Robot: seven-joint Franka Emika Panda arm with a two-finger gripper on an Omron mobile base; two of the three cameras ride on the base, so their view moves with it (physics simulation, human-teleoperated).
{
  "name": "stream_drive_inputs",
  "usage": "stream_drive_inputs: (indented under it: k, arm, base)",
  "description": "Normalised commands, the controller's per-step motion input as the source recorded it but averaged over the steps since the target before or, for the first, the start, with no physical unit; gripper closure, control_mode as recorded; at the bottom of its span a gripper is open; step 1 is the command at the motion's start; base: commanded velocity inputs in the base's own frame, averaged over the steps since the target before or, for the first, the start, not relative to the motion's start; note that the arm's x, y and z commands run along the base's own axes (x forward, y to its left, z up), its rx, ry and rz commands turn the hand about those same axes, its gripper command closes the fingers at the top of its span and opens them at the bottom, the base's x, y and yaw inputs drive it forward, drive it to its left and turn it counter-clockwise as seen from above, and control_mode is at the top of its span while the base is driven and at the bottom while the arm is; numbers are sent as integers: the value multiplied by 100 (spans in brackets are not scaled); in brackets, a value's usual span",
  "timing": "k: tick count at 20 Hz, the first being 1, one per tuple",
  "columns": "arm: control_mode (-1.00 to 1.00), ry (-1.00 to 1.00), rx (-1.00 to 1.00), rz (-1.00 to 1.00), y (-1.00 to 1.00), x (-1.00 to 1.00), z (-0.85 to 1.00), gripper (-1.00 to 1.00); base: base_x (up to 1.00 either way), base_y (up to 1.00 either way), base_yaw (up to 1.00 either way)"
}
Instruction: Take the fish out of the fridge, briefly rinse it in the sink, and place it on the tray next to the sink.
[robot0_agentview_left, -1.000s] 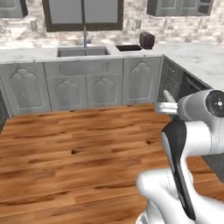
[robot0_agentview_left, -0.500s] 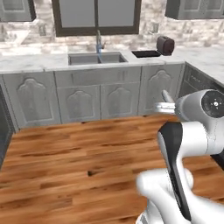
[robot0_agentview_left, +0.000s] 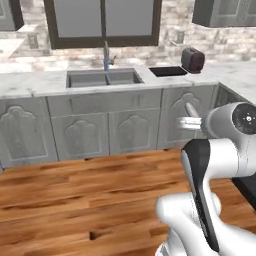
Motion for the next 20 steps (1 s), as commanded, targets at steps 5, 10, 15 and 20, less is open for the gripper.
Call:
stream_drive_inputs:
  k: [5, 10, 15, 20]
  arm:
    - [100, 0, 0, 0, 0, 0, 0, 100]
    - [100, 0, 0, 0, 0, 0, 0, 100]
    - [100, 0, 0, 0, 0, 0, 0, 100]
    - [100, 0, 0, 0, 0, 0, 0, 100]
  base:
    - [100, -67, 0]
    - [100, -51, 0]
    - [100, -33, 0]
    - [100, 0, 0]
